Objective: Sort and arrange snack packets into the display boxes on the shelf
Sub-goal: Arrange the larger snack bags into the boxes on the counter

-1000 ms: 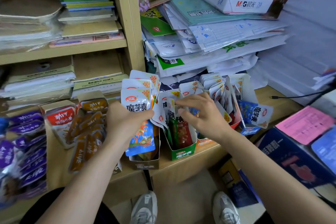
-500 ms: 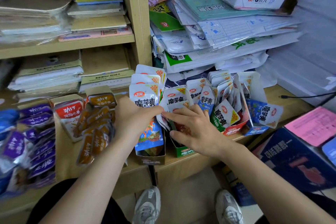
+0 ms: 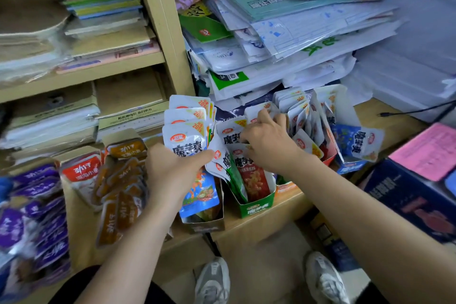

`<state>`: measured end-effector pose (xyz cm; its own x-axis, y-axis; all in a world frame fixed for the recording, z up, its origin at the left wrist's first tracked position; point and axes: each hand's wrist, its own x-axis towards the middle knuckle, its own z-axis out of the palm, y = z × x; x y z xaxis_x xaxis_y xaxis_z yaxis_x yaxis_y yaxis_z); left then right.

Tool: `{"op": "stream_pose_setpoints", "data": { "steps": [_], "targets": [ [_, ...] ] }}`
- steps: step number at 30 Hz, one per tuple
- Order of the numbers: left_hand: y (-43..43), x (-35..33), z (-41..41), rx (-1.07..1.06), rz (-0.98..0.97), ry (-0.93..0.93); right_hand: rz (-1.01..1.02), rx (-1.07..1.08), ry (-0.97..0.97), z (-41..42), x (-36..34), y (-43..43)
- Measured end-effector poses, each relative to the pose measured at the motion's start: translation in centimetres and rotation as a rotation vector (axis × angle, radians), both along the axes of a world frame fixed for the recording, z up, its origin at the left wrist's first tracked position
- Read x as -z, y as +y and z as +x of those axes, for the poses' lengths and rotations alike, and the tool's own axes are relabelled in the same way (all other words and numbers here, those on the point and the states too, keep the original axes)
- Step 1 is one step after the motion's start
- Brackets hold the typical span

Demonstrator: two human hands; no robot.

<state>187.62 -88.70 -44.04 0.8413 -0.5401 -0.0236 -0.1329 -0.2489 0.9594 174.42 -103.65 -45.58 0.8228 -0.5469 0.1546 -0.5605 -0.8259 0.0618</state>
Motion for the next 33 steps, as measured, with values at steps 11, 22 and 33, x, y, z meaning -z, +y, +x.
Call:
{"op": "stream_pose_setpoints", "data": {
  "steps": [11,22,33],
  "targets": [
    [0.1,-0.2,-0.6,0.011,-0.018,-0.023,0.045,-0.002,0.100,-0.9,-0.2,0.5],
    [0.3,-0.1,-0.5,0.013,-0.027,-0.035,0.208,0.018,-0.294,-0.6,-0.4,-0.3],
    [0.3,0.1,-0.5,-0.055,-0.013,-0.041,0.570,-0.001,-0.690,-7.5,-3.7,1.8]
  ]
}}
